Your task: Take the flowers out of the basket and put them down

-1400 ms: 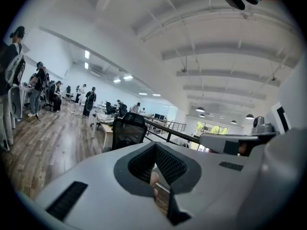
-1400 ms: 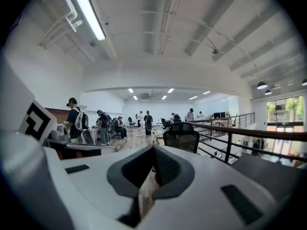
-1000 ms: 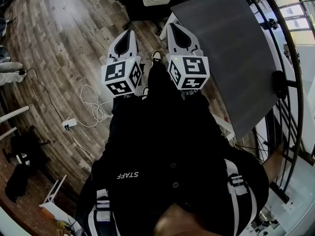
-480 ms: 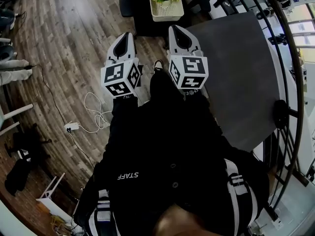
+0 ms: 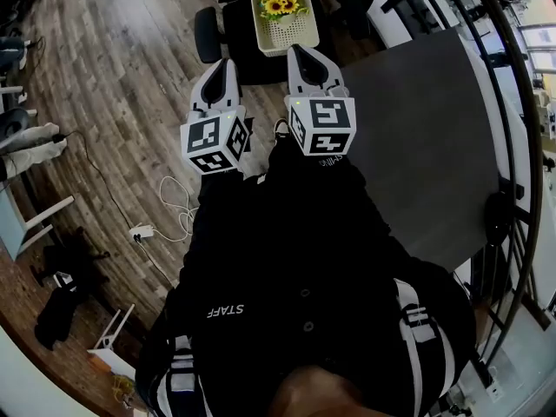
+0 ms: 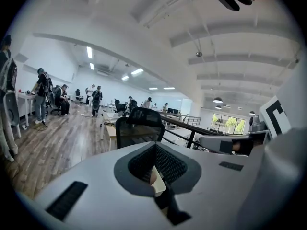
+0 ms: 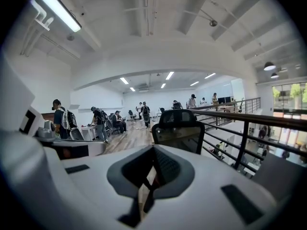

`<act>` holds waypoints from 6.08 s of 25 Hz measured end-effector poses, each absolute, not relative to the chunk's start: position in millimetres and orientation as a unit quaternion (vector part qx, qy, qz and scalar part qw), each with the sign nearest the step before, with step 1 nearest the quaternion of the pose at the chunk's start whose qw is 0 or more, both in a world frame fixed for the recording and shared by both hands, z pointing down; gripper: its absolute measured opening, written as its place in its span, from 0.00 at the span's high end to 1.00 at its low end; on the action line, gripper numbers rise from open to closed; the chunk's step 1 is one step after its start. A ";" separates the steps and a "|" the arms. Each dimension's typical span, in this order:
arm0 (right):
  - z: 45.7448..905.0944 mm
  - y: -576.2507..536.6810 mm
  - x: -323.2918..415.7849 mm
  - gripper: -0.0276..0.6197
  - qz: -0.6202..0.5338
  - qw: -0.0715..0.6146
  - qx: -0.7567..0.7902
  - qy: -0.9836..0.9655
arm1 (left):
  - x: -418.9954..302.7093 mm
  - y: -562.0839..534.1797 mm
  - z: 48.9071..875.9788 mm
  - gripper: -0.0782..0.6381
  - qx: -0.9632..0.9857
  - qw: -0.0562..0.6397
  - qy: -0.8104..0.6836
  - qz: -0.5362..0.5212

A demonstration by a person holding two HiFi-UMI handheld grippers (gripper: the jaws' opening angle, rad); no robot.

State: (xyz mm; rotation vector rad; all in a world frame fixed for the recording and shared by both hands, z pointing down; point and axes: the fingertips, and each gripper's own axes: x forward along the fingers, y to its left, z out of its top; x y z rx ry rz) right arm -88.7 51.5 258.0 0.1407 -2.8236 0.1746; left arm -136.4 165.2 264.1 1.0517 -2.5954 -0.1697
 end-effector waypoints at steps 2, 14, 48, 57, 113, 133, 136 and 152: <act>261.5 39.7 -99.0 0.94 0.066 0.158 0.049 -0.984 | -146.0 148.4 269.4 0.89 0.373 0.175 -0.910 -0.053; 326.7 11.4 -133.0 0.94 0.085 0.213 0.053 -0.972 | -178.6 115.8 337.1 0.89 0.373 0.242 -0.895 -0.044; 760.2 -106.4 -340.0 0.93 0.043 0.353 0.092 -0.930 | -359.0 4.3 731.4 0.89 0.384 0.349 -0.854 -0.035; 828.3 -125.4 -360.7 0.85 0.058 0.414 0.097 -0.903 | -386.2 -4.7 765.6 0.89 0.388 0.357 -0.849 -0.027; 959.0 -194.6 -485.7 0.14 0.038 0.375 0.233 -0.896 | -439.9 -3.2 833.1 0.89 0.376 0.355 -0.855 -0.029; 898.9 -183.2 -468.4 0.12 0.025 0.279 0.217 -0.935 | -415.9 4.9 799.8 0.89 0.384 0.330 -0.862 -0.036; 856.3 -178.0 -457.0 0.12 0.028 0.261 0.217 -0.940 | -409.9 -0.7 771.6 0.89 0.392 0.319 -0.862 -0.038; 577.9 -155.9 -361.8 0.12 0.060 0.196 0.251 -0.946 | -377.1 -0.3 564.0 0.89 0.421 0.270 -0.866 -0.026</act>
